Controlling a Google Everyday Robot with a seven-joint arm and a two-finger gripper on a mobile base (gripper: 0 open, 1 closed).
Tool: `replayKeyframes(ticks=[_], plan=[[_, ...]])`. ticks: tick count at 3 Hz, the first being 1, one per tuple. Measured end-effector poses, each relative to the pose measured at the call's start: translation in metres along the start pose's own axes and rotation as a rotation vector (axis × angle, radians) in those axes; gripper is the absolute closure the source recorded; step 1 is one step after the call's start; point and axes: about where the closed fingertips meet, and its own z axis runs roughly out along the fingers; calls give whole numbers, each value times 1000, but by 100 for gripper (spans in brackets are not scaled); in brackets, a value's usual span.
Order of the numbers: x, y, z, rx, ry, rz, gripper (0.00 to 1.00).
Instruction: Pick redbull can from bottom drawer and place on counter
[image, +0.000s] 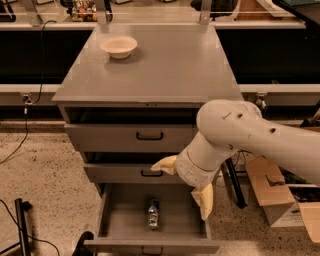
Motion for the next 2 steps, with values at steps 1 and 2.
replayKeyframes(ticks=[1,2], plan=[[0,0,0,0,-1,1,0],[11,-8,38,-31,-5,-18,0]])
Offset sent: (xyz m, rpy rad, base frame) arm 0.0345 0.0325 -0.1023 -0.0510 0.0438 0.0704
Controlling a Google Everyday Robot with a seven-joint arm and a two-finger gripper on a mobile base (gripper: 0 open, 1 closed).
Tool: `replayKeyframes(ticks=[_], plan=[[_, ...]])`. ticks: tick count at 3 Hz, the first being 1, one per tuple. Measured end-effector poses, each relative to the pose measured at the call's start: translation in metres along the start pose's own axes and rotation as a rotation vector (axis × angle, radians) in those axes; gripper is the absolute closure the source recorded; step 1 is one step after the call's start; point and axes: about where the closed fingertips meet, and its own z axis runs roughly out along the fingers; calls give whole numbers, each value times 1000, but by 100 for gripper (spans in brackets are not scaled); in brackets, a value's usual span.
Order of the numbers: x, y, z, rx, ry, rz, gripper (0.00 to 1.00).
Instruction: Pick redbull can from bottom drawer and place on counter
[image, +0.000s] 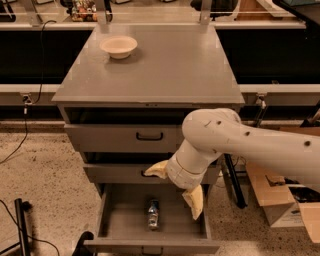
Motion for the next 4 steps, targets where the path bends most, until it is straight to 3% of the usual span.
replayKeyframes(ticks=[1,2,4], plan=[[1,-7,69,-9,-35,-109,0],[6,-17,89,33,-39,-136,0],[8,-20,88,33,-8,-128,0]])
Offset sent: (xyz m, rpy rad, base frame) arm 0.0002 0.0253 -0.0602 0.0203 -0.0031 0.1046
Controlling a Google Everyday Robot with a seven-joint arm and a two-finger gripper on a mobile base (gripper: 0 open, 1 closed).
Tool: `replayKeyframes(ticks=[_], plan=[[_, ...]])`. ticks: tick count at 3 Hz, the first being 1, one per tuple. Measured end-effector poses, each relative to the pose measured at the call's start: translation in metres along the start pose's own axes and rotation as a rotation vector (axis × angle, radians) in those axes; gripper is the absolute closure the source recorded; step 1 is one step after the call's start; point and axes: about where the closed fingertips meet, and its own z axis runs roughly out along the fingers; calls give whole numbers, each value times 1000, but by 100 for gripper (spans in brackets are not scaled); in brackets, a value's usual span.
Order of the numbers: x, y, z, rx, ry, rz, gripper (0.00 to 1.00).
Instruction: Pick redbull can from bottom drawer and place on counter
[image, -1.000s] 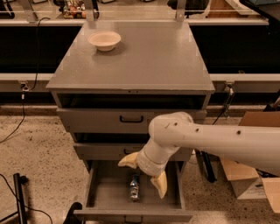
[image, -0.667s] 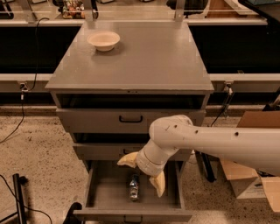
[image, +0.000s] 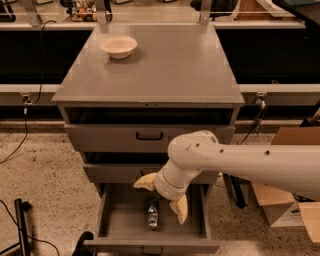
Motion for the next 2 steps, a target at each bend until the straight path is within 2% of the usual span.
replayKeyframes(ticks=[1,2], plan=[[9,-8,21,-18,94,-23,0],[23,-38,50,34,201,-117,0]])
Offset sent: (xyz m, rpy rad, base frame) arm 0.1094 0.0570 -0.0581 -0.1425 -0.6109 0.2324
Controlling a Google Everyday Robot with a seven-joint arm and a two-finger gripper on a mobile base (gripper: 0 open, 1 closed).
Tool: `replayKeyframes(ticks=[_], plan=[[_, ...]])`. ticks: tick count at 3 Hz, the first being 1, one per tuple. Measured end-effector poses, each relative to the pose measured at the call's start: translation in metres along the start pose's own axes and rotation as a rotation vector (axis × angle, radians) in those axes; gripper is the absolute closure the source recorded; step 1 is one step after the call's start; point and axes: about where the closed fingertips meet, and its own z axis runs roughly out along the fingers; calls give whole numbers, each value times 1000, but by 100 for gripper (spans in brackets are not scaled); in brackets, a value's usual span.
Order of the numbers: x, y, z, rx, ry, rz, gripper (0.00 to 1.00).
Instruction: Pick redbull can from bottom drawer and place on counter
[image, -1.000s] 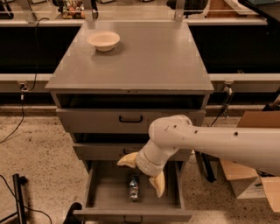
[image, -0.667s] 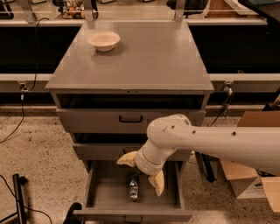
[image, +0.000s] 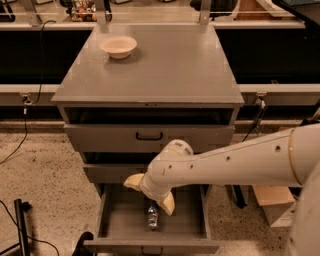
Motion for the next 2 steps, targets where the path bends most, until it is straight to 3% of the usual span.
replayKeyframes(ticks=[1,2], plan=[[9,-23,3,69,50,-50,0],[22,8,27,-68,46,-34,0]])
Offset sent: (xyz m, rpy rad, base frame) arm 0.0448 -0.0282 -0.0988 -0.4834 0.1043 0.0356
